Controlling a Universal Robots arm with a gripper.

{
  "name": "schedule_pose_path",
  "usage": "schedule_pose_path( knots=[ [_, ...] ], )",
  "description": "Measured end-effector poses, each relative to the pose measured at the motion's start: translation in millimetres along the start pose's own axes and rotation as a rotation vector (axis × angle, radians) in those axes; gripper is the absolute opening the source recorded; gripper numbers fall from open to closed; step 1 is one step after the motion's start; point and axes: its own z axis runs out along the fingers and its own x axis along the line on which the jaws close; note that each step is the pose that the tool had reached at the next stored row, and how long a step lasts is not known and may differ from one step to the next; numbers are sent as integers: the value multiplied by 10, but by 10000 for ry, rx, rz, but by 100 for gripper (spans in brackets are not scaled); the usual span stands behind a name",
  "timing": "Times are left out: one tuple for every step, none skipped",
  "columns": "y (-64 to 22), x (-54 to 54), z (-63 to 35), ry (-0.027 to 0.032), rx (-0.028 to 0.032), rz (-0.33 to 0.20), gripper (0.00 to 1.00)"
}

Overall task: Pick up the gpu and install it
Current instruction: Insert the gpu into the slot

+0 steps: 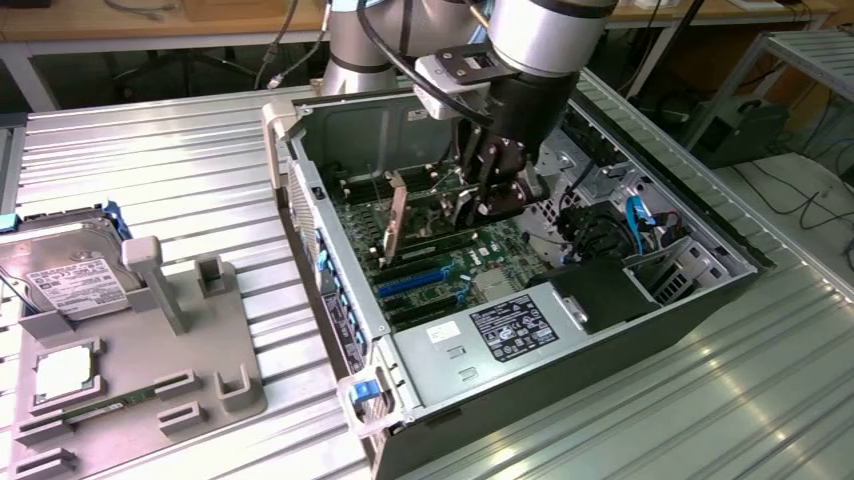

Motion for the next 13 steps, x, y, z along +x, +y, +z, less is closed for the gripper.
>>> schedule_pose_path(
  knots=[
    [4, 0, 54, 48, 0, 256, 28],
    [9, -1, 71, 49, -70, 269, 28],
    [10, -1, 84, 55, -154, 274, 28],
    [10, 0, 92, 54, -202, 277, 28],
    [10, 0, 100, 53, -230, 279, 28],
    [9, 2, 151, 52, -275, 281, 28],
    [3, 6, 259, 59, -280, 280, 28],
    [2, 4, 275, 57, -278, 280, 28],
    [3, 4, 282, 58, -279, 281, 28],
    [3, 4, 290, 57, -278, 281, 28],
    [3, 5, 298, 58, -278, 281, 28],
    [3, 5, 305, 58, -278, 281, 28],
    [3, 5, 311, 58, -278, 281, 28]
  ],
)
